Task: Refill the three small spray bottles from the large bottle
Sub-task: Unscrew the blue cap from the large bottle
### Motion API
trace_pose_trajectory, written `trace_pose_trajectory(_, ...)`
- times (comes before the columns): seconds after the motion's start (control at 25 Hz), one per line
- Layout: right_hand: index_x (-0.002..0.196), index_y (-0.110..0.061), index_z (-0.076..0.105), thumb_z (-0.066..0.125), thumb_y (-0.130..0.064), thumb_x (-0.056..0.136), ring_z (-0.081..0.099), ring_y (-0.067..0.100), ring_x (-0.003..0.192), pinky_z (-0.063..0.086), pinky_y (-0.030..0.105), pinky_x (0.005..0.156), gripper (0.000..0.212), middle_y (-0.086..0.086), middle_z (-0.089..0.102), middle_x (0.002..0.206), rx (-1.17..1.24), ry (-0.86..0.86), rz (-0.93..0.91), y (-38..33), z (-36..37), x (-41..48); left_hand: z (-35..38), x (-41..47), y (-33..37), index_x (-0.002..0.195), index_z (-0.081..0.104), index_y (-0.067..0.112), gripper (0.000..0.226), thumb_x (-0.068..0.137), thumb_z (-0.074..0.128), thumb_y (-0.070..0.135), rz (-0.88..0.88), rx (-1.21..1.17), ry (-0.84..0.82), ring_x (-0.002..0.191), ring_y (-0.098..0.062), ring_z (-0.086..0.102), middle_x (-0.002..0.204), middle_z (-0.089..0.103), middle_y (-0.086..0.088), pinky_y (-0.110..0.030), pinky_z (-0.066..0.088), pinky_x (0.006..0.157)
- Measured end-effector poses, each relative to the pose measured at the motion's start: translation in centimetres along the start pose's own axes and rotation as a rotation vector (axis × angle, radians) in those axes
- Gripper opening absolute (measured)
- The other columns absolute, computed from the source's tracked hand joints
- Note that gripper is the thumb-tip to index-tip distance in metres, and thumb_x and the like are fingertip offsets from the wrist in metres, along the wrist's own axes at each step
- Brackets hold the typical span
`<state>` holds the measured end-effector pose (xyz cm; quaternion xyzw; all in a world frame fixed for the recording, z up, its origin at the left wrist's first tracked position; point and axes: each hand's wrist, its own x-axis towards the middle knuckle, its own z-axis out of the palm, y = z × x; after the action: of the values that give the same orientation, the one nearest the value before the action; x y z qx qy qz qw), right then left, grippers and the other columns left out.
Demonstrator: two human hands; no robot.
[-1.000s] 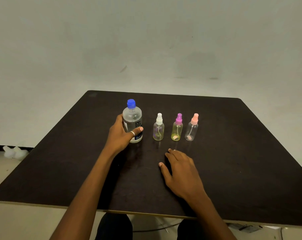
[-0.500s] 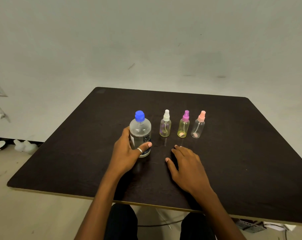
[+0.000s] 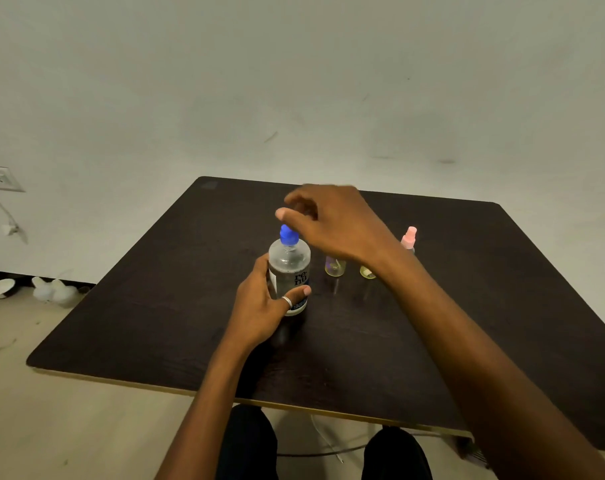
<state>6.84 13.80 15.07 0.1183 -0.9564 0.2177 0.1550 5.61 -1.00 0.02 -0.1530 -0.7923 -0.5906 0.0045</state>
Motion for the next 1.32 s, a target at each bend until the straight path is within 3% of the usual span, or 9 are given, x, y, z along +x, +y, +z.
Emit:
trace_pose_trajectory(0.12,0.082,-0.016,0.070,0.057,-0.060,0.086,0.062,0.015,0.074,0.052,0.031,0.069,0.046,-0.001,0.068,0.077,-0.261,-0.154,-0.051,-1.8,-0.6,2.7,0.0,0.0,0.0,0.138,0.042,0.037,0.075,0.076,0.083,0.039,-0.004,-0.003,-0.009,0.121,-0.005,0.057,0.132,0.059,0.015,-0.034,0.049,0.104)
trace_pose_trajectory(0.24,0.059,-0.017,0.047,0.065,-0.056,0.083,0.049,0.014,0.059,0.042,0.030,0.060,0.049,-0.001,0.049,0.061,-0.426,-0.227,-0.045,-2.7,-0.4,3.8,-0.1,0.1,0.0,0.138,0.041,0.039,0.075,0.075,0.083,0.040,-0.009,-0.003,-0.010,0.123,-0.007,0.056,0.133,0.058,0.015,-0.036,0.048,0.104)
trace_pose_trajectory(0.4,0.064,-0.015,0.041,0.071,-0.045,0.083,0.052,0.020,0.067,0.041,0.031,0.062,0.046,-0.002,0.042,0.064,-0.495,-0.267,-0.114,-2.6,0.4,4.0,-0.1,0.2,-0.1,0.137,0.043,0.038,0.075,0.075,0.084,0.040,-0.011,0.001,-0.004,0.116,-0.001,0.058,0.126,0.060,0.018,-0.034,0.050,0.102)
trace_pose_trajectory(0.6,0.088,-0.017,0.073,0.078,-0.032,0.079,0.063,0.011,0.079,0.049,0.023,0.070,0.018,-0.006,0.070,0.083,-0.276,-0.429,-0.199,-0.7,-0.7,4.4,-0.1,0.3,-0.5,0.139,0.041,0.040,0.079,0.074,0.083,0.046,0.015,0.031,-0.005,0.118,-0.002,0.058,0.128,0.060,0.018,-0.029,0.049,0.100)
trace_pose_trajectory(0.76,0.101,-0.022,0.074,0.080,-0.018,0.077,0.061,0.004,0.086,0.042,0.011,0.072,0.025,-0.008,0.071,0.099,-0.173,-0.477,-0.233,-0.1,-1.0,4.3,-0.2,0.3,-0.4,0.141,0.038,0.039,0.079,0.075,0.082,0.047,0.016,0.039,-0.013,0.112,0.006,0.056,0.120,0.057,0.026,-0.019,0.045,0.092)
trace_pose_trajectory(0.92,0.112,-0.021,0.070,0.079,-0.030,0.079,0.062,0.008,0.092,0.047,0.021,0.081,0.035,-0.008,0.069,0.102,-0.230,-0.509,-0.209,-0.6,-1.5,4.8,-0.1,0.3,-0.3,0.138,0.041,0.039,0.076,0.075,0.083,0.043,0.016,0.020,-0.009,0.113,0.005,0.057,0.122,0.059,0.025,-0.017,0.046,0.093)
trace_pose_trajectory(1.12,0.057,-0.014,0.058,0.060,-0.060,0.086,0.055,0.015,0.055,0.043,0.028,0.058,0.054,0.001,0.057,0.055,-0.405,-0.378,-0.115,-1.4,-0.3,4.9,-0.1,0.3,-0.2,0.136,0.042,0.039,0.075,0.074,0.083,0.042,0.014,0.020,-0.011,0.113,0.004,0.056,0.124,0.057,0.023,-0.013,0.042,0.090)
trace_pose_trajectory(1.2,0.054,-0.016,0.049,0.065,-0.051,0.086,0.054,0.015,0.051,0.041,0.028,0.056,0.051,0.000,0.052,0.051,-0.402,-0.374,-0.107,-1.5,0.2,4.8,-0.1,0.4,-0.3,0.136,0.042,0.040,0.074,0.074,0.083,0.043,0.019,0.020,-0.012,0.114,0.004,0.056,0.125,0.058,0.023,-0.016,0.044,0.092)
trace_pose_trajectory(1.32,0.067,-0.013,0.067,0.071,-0.044,0.083,0.059,0.013,0.062,0.046,0.027,0.059,0.035,-0.001,0.065,0.066,-0.388,-0.401,-0.163,-1.1,0.2,4.8,-0.1,0.4,-0.5,0.138,0.042,0.039,0.076,0.074,0.083,0.045,0.023,0.028,-0.009,0.115,0.005,0.056,0.126,0.058,0.023,-0.017,0.044,0.095)
